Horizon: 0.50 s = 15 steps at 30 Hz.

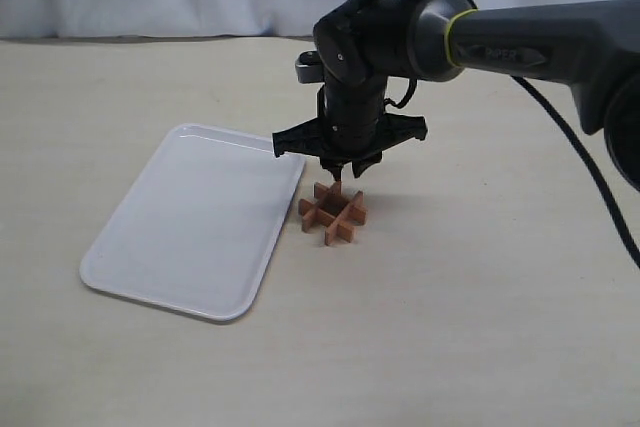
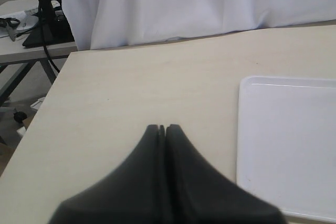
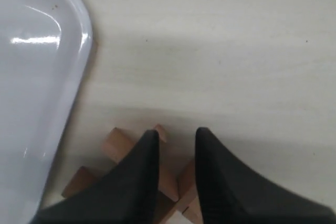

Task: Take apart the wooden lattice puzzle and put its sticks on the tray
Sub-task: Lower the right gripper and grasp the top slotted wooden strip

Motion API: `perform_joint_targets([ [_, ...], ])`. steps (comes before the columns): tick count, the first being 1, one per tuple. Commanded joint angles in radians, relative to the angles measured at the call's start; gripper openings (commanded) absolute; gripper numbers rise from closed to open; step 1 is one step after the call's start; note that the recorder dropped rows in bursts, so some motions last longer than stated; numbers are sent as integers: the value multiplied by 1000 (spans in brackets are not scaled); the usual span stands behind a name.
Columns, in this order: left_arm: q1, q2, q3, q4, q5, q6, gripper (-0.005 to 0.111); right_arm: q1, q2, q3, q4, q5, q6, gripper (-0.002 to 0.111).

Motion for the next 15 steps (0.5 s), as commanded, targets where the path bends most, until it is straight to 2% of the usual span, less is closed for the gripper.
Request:
perform_joint_targets([
  [1, -2, -2, 2, -3, -18, 1, 0, 1, 2, -5, 5, -15, 38, 29],
  [15, -2, -2, 2, -3, -18, 1, 0, 1, 53, -3, 51, -78, 77, 29],
])
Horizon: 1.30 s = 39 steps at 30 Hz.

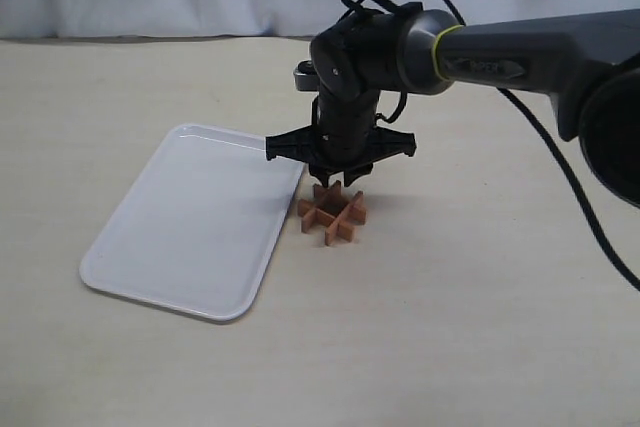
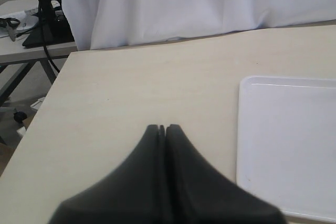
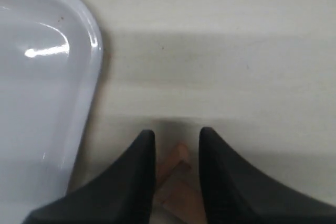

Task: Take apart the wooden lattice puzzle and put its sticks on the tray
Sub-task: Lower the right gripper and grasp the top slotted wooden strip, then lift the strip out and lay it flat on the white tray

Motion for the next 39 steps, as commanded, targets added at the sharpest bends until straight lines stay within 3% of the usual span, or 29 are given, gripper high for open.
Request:
perform_joint_targets([
  [1, -2, -2, 2, -3, -18, 1, 0, 1, 15, -3, 26, -12, 14, 29],
  [11, -2, -2, 2, -1, -18, 1, 0, 1, 21, -3, 24, 14, 6, 26],
  [19, -2, -2, 2, -1, -18, 1, 0, 1, 21, -3, 24, 17, -16, 5],
  [39, -2, -2, 2, -3, -18, 1, 0, 1, -32, -21, 10, 55, -95, 5],
])
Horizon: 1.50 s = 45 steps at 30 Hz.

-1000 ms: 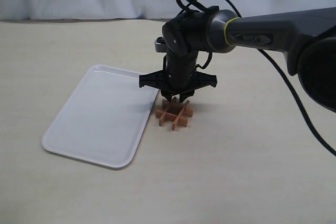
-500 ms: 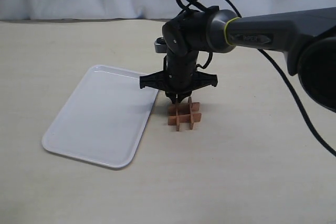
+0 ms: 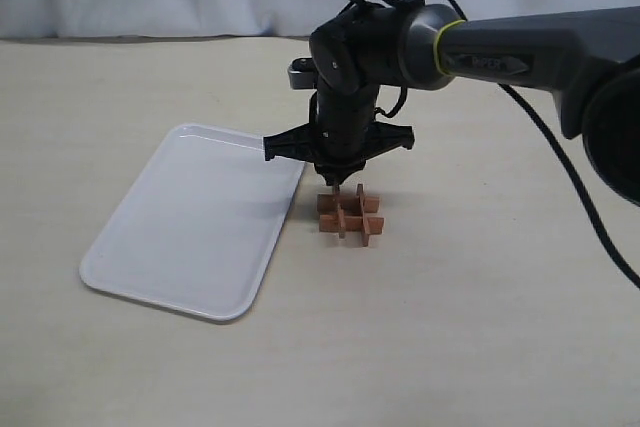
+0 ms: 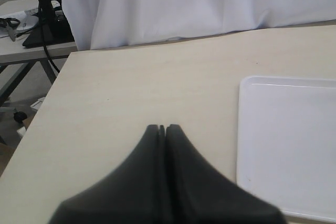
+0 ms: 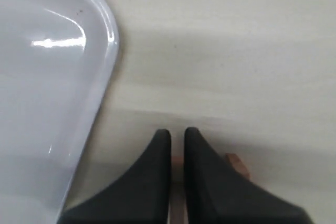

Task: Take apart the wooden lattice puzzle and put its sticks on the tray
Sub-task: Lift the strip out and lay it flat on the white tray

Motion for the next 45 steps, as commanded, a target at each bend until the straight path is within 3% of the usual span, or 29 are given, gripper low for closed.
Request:
perform_joint_targets([
  [1, -2, -2, 2, -3, -18, 1, 0, 1, -34, -8, -10, 46, -11, 5],
  [8, -2, -2, 2, -3, -18, 1, 0, 1, -114, -8, -8, 64, -18, 5],
  [12, -2, -2, 2, -3, -18, 1, 0, 1, -119, -8, 116, 19, -117, 5],
  [17, -2, -2, 2, -3, -18, 1, 0, 55, -98, -6, 356, -179, -370, 5],
  [26, -2, -2, 2, -1, -18, 1, 0, 186, -36, -6, 362, -445, -549, 6],
  [30, -2, -2, 2, -1, -18, 1, 0, 200, -24, -6, 362, -517, -597, 24],
  [37, -2, -2, 2, -1, -18, 1, 0, 200, -25, -12, 279, -467, -597, 83],
  [39, -2, -2, 2, -1, -18, 1, 0, 200, -27, -30, 275, -409, -597, 88],
  [45, -2, -2, 2, -1, -18, 1, 0, 200, -46, -152, 86, -67, -597, 88],
])
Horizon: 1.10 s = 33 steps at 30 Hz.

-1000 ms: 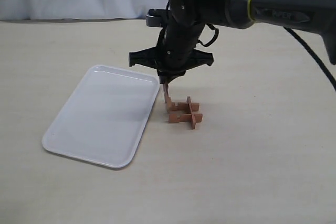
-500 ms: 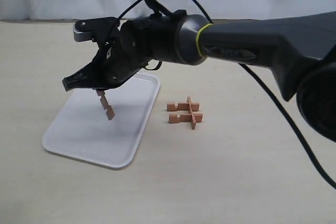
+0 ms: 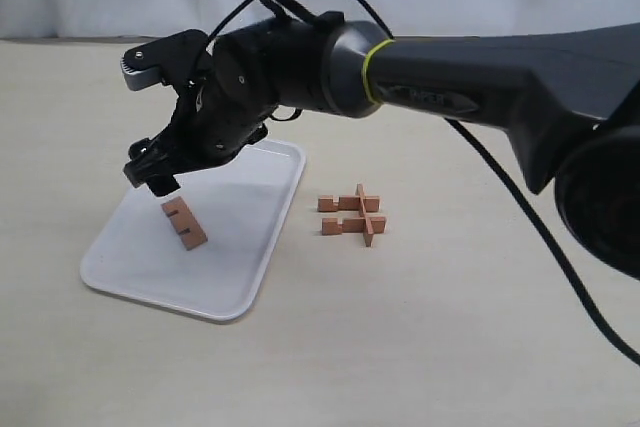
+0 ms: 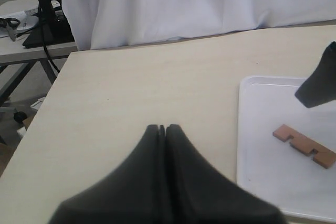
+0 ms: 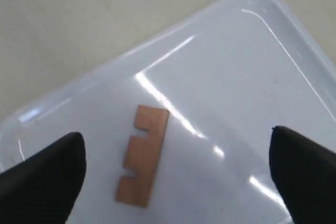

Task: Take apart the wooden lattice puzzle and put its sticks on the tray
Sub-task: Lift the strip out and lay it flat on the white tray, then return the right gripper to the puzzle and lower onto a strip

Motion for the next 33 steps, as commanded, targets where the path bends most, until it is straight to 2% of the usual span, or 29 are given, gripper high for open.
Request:
perform_joint_targets([
  [1, -2, -2, 2, -1, -18, 1, 0, -1, -28, -91, -183, 285, 8, 88],
  [3, -2, -2, 2, -1, -18, 1, 0, -3, -32, -120, -295, 430, 43, 85],
  [5, -2, -2, 2, -1, -18, 1, 0, -3, -34, -125, -434, 563, 84, 77],
  [9, -2, -2, 2, -1, -18, 1, 0, -16, -29, -106, -595, 601, 162, 62],
  [17, -2, -2, 2, -1, -18, 1, 0, -105, -34, -38, -590, 601, 232, 39],
  [21, -2, -2, 2, -1, -18, 1, 0, -159, -34, -38, -481, 601, 247, 31],
  [27, -2, -2, 2, -1, -18, 1, 0, -223, -34, -14, -310, 554, 241, 30],
  [33, -2, -2, 2, -1, -18, 1, 0, -246, -28, 65, -285, 442, 239, 30],
])
